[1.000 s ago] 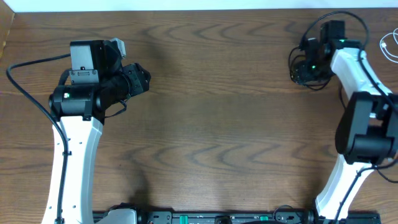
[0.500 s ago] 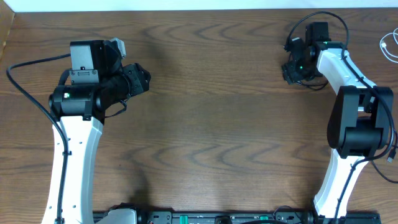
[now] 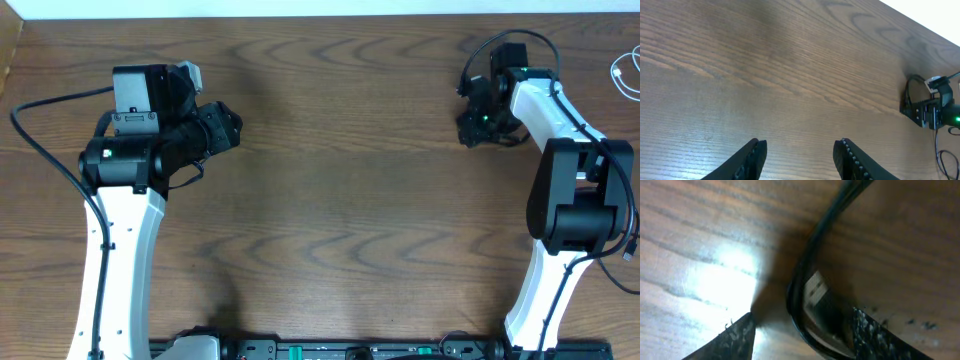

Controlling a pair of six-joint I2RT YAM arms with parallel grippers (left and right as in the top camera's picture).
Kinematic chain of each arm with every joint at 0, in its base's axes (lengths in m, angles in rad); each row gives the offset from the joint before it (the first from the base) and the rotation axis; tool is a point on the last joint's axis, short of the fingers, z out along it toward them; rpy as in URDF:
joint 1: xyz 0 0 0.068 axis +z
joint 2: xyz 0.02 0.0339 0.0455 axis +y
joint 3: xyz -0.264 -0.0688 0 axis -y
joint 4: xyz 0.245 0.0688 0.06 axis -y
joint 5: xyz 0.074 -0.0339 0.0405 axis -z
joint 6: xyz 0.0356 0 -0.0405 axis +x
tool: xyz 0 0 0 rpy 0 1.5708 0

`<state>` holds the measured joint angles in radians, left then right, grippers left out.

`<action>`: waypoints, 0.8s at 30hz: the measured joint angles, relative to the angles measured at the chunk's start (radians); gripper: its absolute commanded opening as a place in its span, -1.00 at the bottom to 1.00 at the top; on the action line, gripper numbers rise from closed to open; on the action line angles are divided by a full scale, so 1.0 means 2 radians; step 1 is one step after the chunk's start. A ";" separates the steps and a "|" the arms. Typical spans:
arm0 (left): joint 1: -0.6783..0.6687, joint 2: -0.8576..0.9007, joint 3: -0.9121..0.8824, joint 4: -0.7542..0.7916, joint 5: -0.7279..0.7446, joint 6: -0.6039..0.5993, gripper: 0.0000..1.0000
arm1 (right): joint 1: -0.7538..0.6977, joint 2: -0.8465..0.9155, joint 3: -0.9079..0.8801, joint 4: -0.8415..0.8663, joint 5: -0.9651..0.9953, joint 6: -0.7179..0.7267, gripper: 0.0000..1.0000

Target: Untangle cables

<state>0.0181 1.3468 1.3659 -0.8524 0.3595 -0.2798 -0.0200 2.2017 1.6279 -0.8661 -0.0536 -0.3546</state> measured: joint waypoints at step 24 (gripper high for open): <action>0.000 0.000 0.000 -0.006 0.000 0.000 -0.03 | -0.002 -0.017 -0.022 -0.009 0.001 0.166 -0.98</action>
<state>0.0181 1.3468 1.3659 -0.8646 0.3595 -0.2798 -0.0246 2.1674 1.5848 -0.8837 -0.0509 -0.0235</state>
